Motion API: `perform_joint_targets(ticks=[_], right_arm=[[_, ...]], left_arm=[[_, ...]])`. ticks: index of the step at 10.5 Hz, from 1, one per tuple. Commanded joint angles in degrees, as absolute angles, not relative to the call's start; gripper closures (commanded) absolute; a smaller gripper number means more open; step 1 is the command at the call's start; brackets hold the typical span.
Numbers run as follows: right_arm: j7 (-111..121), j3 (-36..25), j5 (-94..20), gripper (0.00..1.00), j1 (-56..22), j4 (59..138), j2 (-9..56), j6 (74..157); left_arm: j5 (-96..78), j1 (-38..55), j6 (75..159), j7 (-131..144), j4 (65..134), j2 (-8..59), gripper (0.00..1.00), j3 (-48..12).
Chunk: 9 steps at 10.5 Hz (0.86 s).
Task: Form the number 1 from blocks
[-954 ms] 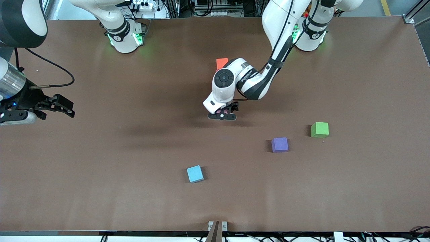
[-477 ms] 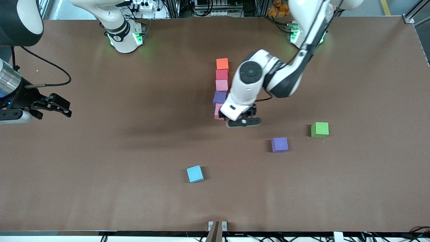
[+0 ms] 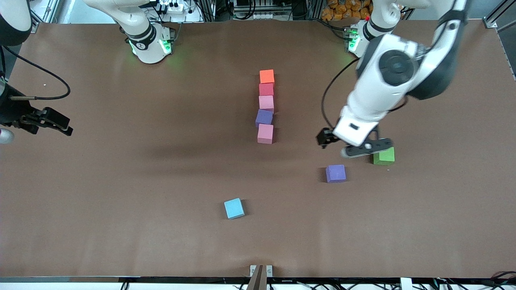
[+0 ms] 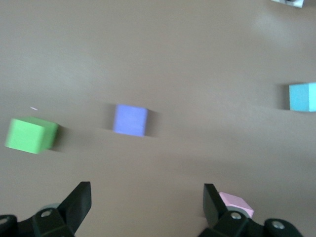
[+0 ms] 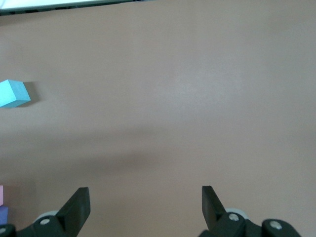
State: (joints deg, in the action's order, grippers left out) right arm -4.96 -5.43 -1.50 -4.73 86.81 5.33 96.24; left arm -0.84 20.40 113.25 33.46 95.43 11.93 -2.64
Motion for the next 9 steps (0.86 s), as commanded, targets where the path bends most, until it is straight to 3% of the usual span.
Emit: perform_joint_targets(ticks=[1,7,9], right_arm=[[-3.28,-4.83,-1.49,0.00,-2.99,84.99,6.33,94.75],[0.53,-4.83,-1.23,0.00,-2.64,84.99,6.50,94.75],[0.70,-4.75,-1.41,0.00,-1.32,84.99,6.50,94.75]], left_arm=[[0.09,15.23,109.71,26.75,97.12,6.70,0.00,-3.16],[0.09,6.95,92.93,15.12,91.60,0.79,0.00,-1.42],[0.53,6.77,91.41,14.95,91.76,-2.71,0.00,0.51]])
